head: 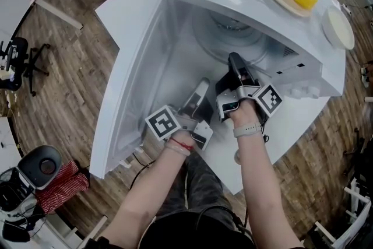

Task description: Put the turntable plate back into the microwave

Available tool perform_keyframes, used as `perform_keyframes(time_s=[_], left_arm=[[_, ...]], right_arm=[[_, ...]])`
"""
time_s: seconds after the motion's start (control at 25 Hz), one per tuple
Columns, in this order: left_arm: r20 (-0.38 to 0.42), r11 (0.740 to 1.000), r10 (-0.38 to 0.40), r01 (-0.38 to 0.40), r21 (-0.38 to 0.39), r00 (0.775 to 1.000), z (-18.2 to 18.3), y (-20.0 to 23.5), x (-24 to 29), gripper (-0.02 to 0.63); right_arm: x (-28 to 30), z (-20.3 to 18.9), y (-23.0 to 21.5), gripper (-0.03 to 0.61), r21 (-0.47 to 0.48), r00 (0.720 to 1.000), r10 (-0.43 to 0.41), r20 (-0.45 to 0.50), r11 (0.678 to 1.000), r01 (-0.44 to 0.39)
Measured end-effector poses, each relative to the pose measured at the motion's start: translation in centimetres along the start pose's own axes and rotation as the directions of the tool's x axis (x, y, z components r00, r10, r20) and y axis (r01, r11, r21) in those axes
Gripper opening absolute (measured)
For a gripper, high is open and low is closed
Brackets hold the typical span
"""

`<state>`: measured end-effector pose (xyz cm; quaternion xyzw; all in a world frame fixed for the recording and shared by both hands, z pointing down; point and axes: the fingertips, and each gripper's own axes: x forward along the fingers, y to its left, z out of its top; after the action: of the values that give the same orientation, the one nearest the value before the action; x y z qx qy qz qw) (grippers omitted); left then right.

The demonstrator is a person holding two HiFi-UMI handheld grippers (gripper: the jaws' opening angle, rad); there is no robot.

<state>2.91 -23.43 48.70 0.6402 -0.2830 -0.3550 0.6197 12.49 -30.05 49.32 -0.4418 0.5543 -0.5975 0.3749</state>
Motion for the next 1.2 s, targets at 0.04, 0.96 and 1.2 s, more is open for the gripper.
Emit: perform_keyframes(time_s=[0.04, 0.96, 1.2], left_arm=[[-0.001, 1.000, 0.000, 0.000, 0.000, 1.000, -0.1, 0.0, 0.0, 0.031], [-0.102, 0.996, 0.033, -0.024, 0.089, 0.994, -3.2, -1.2, -0.7, 0.031], [-0.153, 0.968, 0.098, -0.058, 0.244, 0.983, -3.3, -1.1, -1.5, 0.018]], right_arm=[[-0.2, 0.0, 0.0, 0.107, -0.005, 1.000, 0.004, -0.001, 1.000, -0.004], [-6.8, -3.2, 0.3, 0.045, -0.211, 0.990, 0.005, -0.139, 0.977, -0.034], [-8.3, -5.0, 2.2, 0.020, -0.331, 0.974, 0.019, -0.224, 0.939, -0.095]])
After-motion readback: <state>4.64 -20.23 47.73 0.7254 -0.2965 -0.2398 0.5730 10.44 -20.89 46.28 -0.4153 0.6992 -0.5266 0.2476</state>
